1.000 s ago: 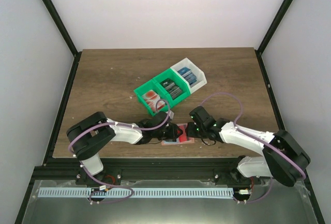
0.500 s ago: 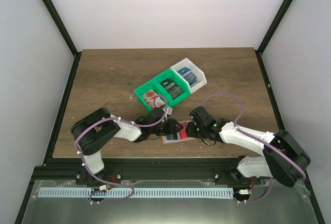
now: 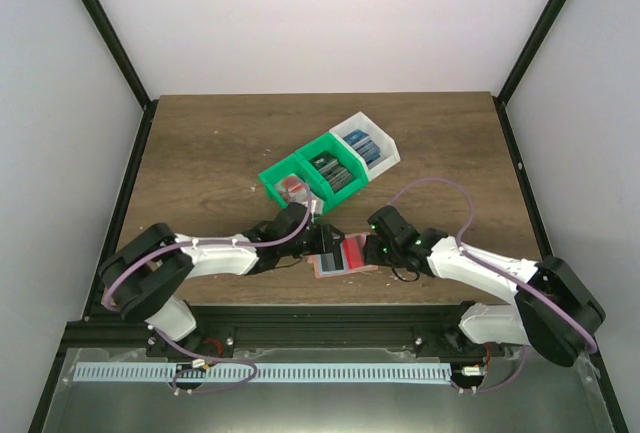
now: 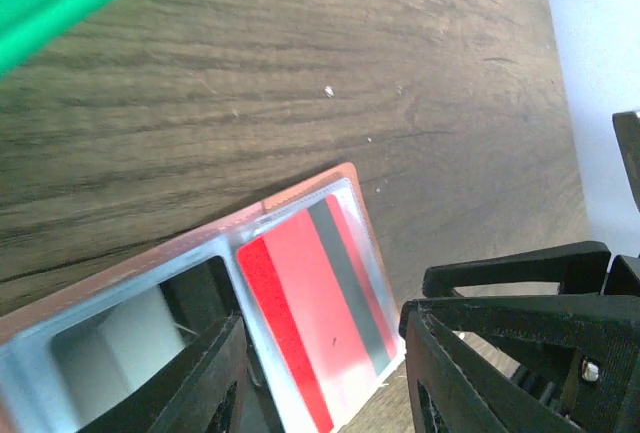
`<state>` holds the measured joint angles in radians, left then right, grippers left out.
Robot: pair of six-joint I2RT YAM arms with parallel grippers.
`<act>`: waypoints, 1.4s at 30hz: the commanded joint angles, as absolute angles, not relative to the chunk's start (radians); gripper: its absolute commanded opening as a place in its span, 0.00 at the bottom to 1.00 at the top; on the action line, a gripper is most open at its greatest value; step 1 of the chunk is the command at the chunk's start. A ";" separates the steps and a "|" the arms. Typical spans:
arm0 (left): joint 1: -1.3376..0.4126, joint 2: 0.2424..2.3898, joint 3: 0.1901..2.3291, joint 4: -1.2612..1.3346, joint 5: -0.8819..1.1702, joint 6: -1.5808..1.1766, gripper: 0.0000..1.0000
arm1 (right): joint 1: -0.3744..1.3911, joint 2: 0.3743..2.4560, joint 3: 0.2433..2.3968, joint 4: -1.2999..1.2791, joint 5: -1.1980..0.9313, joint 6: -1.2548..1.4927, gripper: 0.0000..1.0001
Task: Put the credit cards into the card holder
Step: Insert the credit card into the card holder, then turn over the card slot in the card holder.
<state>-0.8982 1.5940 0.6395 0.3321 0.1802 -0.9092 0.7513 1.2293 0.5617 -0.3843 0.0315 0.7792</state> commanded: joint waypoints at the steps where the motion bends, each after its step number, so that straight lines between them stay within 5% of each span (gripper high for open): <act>1: -0.897 1.504 0.640 0.169 0.064 -0.844 0.47 | 0.775 1.224 0.614 -0.408 0.071 0.777 0.43; 14: -0.850 1.161 0.410 0.037 0.037 -0.858 0.58 | 0.971 1.415 0.813 -0.444 0.122 0.782 0.51; 29: -0.809 1.209 0.320 0.182 0.202 -0.863 0.30 | 1.111 1.693 1.007 -0.492 0.143 0.794 0.59; 42: -0.804 1.235 0.300 0.241 0.236 -0.858 0.30 | 1.114 1.748 1.058 -0.601 0.246 0.827 0.47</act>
